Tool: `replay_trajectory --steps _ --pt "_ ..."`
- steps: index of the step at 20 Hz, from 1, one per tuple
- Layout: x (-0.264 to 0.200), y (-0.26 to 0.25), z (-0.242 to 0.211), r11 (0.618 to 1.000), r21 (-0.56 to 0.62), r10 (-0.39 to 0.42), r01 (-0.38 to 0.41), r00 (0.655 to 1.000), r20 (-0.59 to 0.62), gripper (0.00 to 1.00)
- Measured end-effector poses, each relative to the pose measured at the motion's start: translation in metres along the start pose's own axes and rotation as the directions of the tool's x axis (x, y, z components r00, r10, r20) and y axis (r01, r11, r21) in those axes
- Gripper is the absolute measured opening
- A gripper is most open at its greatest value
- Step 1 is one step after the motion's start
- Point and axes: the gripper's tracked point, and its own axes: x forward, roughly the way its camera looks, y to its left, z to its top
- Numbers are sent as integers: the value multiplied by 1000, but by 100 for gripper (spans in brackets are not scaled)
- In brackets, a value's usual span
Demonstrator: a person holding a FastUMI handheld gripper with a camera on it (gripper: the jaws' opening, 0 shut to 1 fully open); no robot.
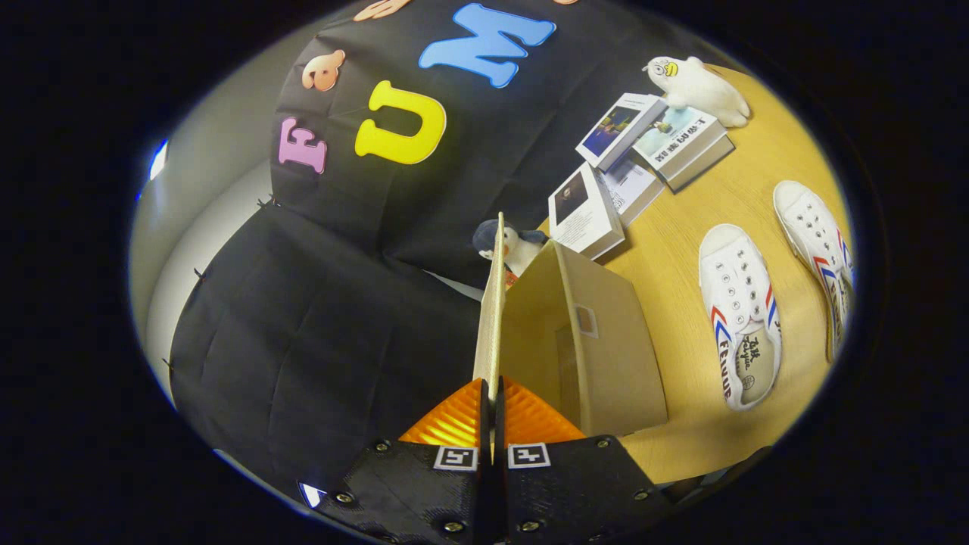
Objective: Open the storage box then place both shoes into the box .Put the left shoe in first, then the right shoe, with the right side of both shoes facing outward in a uniform manner.
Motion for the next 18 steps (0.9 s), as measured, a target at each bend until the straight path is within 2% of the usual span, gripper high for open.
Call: replay_trajectory --steps 8,18 --pt "20 70 -3 983 -183 3 -4 1000 -5 0" --pt "65 151 -41 952 -295 60 -76 996 -63 0"
